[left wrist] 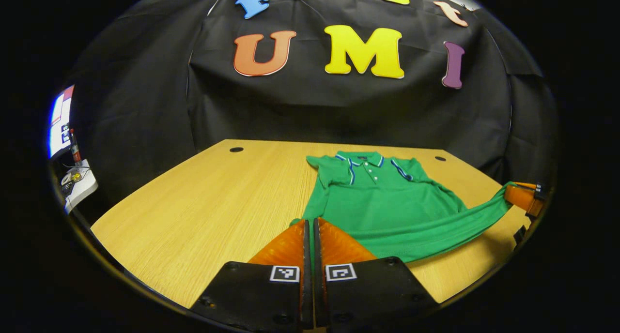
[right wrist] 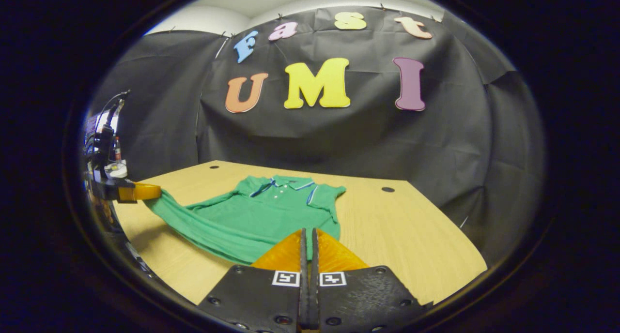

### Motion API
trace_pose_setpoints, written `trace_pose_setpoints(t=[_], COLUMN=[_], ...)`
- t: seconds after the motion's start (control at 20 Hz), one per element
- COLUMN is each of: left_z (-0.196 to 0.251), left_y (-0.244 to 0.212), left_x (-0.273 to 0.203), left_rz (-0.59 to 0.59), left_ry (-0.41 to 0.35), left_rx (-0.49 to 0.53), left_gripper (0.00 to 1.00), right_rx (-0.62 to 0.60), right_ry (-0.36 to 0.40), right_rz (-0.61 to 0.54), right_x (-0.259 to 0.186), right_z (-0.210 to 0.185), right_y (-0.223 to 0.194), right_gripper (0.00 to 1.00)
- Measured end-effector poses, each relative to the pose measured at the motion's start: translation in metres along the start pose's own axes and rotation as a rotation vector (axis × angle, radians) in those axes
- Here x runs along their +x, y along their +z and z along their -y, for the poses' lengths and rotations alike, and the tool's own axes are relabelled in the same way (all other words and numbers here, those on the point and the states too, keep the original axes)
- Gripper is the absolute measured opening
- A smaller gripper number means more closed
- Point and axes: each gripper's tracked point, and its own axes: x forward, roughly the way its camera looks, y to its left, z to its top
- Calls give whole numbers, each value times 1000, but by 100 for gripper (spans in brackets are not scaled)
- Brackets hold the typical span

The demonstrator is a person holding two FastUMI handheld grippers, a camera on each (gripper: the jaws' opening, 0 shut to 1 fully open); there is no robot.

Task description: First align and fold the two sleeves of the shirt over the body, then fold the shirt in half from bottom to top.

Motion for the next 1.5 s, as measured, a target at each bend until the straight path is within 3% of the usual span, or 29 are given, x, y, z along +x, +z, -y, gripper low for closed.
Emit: trace_pose_setpoints(t=[0.15, 0.5, 0.65, 0.8, 0.95, 1.1, 1.3, 1.35, 1.4, 1.45, 1.5], left_z=[2, 14, 33, 31, 35, 30, 27, 27, 26, 25, 24], left_y=[25, 99, 128, 147, 147, 128, 85, 77, 76, 80, 83], left_x=[31, 132, 191, 252, 306, 353, 391, 395, 396, 393, 391], left_rz=[32, 94, 128, 157, 169, 132, 63, 49, 48, 68, 82], left_ry=[-10, 7, -50, -47, -94, -104, -74, -62, -43, -38, -51], left_rx=[-51, 69, 101, 132, 136, 147, 151, 146, 152, 145, 104], left_gripper=[7, 7, 7, 7, 7, 8, 9, 11, 17, 50, 71], right_rx=[18, 24, 41, 18, 44, 73, 42, 17, 8, 2, -5], right_ry=[-12, -27, -48, -111, -176, -195, -211, -215, -208, -209, -232], right_rz=[30, 101, 129, 94, 26, -54, -62, -76, -80, -49, -32], right_x=[31, 140, 210, 281, 338, 374, 396, 401, 397, 397, 395], right_z=[10, 35, 46, 64, 85, 93, 96, 96, 94, 93, 98], right_y=[22, 107, 134, 128, 100, 67, 45, 37, 37, 49, 51], right_gripper=[0, 0, 0, 0, 0, 0, 0, 4, 21, 46, 70])
